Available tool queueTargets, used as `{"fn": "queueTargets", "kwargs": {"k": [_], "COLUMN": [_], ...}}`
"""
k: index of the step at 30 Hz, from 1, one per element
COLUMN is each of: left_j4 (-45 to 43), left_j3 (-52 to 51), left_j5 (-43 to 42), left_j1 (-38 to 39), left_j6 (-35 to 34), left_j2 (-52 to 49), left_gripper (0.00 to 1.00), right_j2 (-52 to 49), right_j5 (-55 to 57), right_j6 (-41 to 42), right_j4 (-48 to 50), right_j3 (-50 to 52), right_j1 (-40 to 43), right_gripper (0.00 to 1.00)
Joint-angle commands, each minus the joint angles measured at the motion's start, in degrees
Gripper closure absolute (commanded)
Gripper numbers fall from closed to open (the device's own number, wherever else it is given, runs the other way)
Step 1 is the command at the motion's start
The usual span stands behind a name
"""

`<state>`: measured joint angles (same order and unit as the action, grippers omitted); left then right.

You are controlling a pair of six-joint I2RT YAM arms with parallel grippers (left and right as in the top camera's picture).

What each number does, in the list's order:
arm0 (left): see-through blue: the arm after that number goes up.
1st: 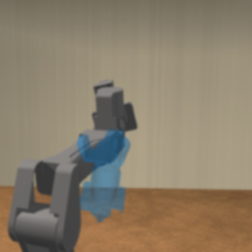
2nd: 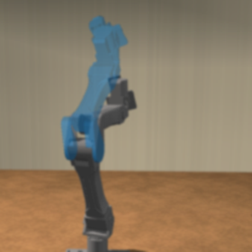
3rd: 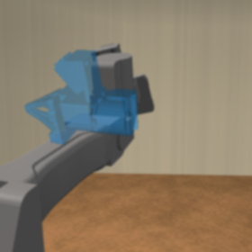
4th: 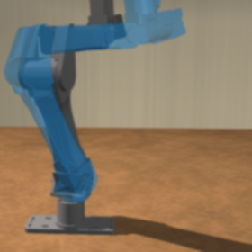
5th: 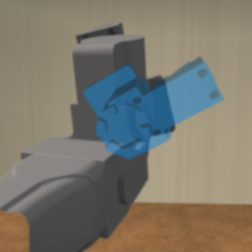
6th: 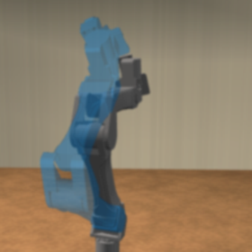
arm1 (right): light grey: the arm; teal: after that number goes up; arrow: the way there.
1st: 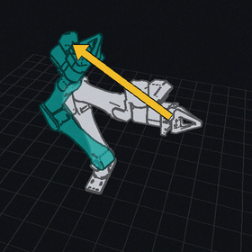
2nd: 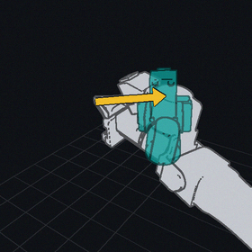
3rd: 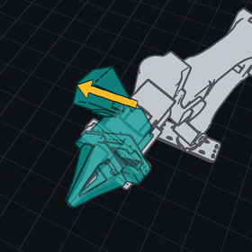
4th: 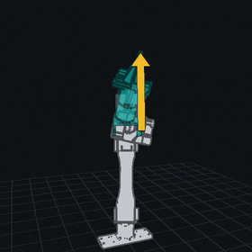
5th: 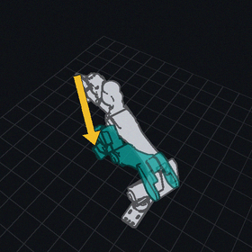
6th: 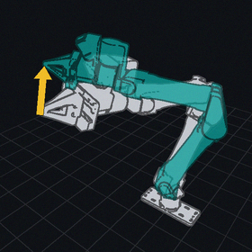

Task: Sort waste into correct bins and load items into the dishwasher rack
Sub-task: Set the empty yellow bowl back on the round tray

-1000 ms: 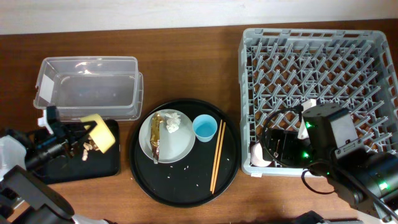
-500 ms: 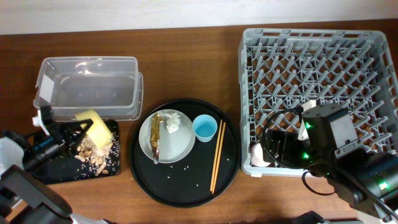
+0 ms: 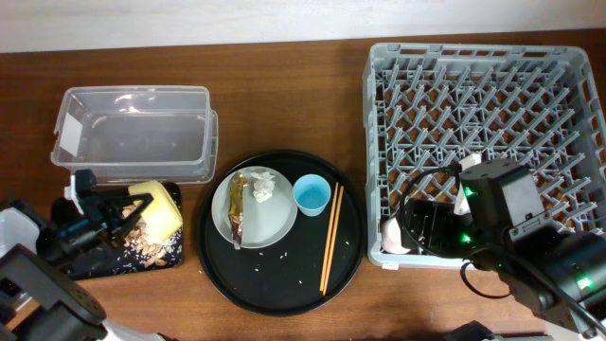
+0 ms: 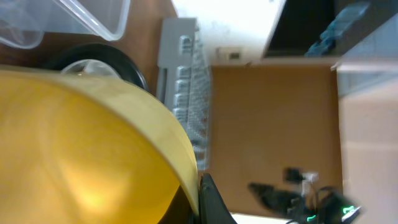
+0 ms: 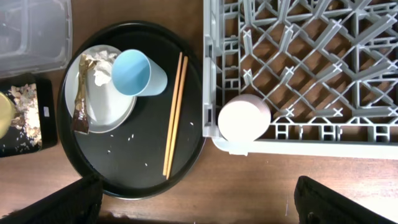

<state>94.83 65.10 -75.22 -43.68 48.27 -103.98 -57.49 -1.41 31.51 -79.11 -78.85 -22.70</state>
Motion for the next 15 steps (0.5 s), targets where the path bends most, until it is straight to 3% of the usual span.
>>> {"fn": "queueTargets", "kwargs": {"k": [1,4,6,8,9,12,15], "left_j4": [-6.93,-6.03,-9.46,-14.75,-17.62,-21.68,-24.61], "left_j3": [1.07,1.07,1.07,1.07,1.07,1.05,-0.07], "left_j5": [9.42,13.70,17.81,28.33,36.13,48.17,69.31], "left_j1": [2.47,6.64,11.69,18.93,25.73,40.46,62.36], "left_j6": [-6.03,-9.99,-20.57,-35.26,-43.89,-56.33,-73.20], "left_j2": [2.91,6.69,11.65,18.12,23.04,30.27,33.51], "left_gripper": [1.00,1.00,1.00,1.00,1.00,1.00,1.00], "right_j2": [0.11,0.11,0.11,0.11,0.11,0.11,0.11], "right_j5": [0.07,0.09,0.09,0.09,0.09,0.11,0.11], "right_j6": [0.33,0.33,0.33,0.33,0.33,0.33,0.33], "right_j4": [0.02,0.00,0.02,0.02,0.00,0.09,0.09], "right_j3": [-0.17,-0.17,-0.17,-0.17,-0.17,-0.17,-0.17], "right_j1": [-0.15,-0.15,-0.15,-0.15,-0.15,-0.15,-0.15], "right_gripper": [0.01,0.01,0.01,0.01,0.01,0.01,0.01]}}
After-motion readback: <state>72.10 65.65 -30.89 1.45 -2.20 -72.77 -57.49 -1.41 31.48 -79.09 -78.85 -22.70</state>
